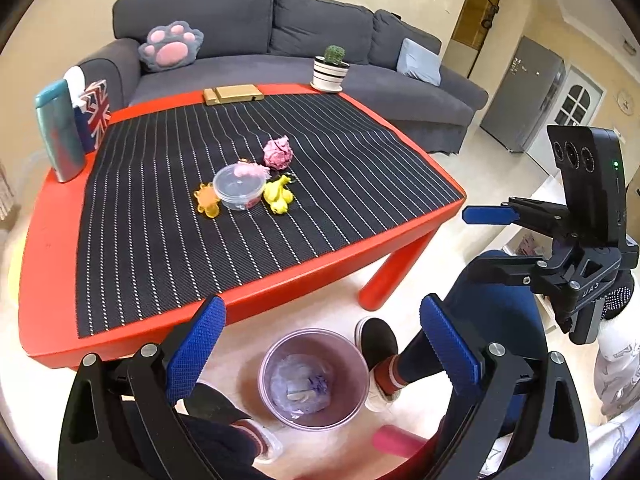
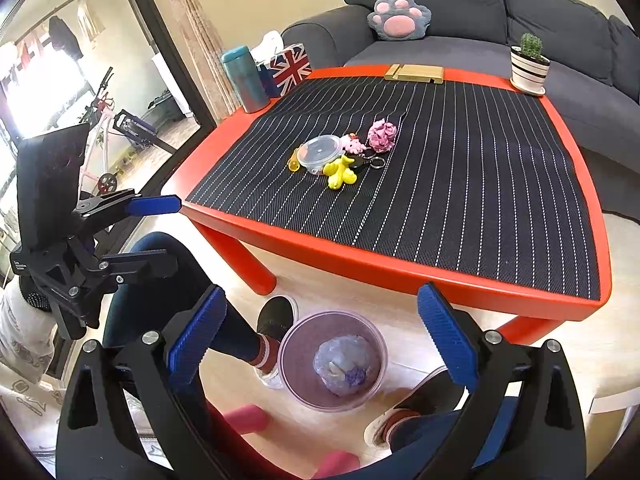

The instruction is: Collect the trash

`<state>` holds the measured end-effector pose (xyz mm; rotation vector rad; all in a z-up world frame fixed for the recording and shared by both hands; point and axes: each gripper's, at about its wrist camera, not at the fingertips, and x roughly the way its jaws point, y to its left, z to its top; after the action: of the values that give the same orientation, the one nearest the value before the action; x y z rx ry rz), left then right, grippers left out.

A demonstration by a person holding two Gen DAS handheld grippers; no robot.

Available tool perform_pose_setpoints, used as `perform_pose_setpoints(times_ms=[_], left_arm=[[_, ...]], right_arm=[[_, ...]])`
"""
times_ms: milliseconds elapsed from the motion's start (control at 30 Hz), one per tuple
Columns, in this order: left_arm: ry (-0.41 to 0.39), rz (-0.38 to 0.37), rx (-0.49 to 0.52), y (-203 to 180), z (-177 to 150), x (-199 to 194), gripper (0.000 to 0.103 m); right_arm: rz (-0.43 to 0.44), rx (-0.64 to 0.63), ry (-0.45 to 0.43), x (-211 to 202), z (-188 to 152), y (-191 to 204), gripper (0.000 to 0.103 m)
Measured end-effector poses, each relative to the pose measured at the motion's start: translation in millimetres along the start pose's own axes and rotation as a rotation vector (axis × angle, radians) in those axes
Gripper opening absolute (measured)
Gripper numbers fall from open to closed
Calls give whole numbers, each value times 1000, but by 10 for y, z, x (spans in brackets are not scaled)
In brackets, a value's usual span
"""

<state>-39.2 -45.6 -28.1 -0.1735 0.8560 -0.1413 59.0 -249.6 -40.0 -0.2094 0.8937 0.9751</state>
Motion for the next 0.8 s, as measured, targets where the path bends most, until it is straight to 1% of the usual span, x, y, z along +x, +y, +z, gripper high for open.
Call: perform_pose_setpoints(times_ms=[267, 533, 800], left_arm=[[-33, 18, -20, 144, 135, -68, 94], [-47, 42, -17, 299, 299, -41, 95], [-64, 65, -38, 520, 467, -18, 95]], right_arm=[[-6, -14, -13, 8, 177, -1, 95], [-32, -61, -13, 143, 480, 7, 95], [-47, -132, 56, 544, 813, 18, 95]])
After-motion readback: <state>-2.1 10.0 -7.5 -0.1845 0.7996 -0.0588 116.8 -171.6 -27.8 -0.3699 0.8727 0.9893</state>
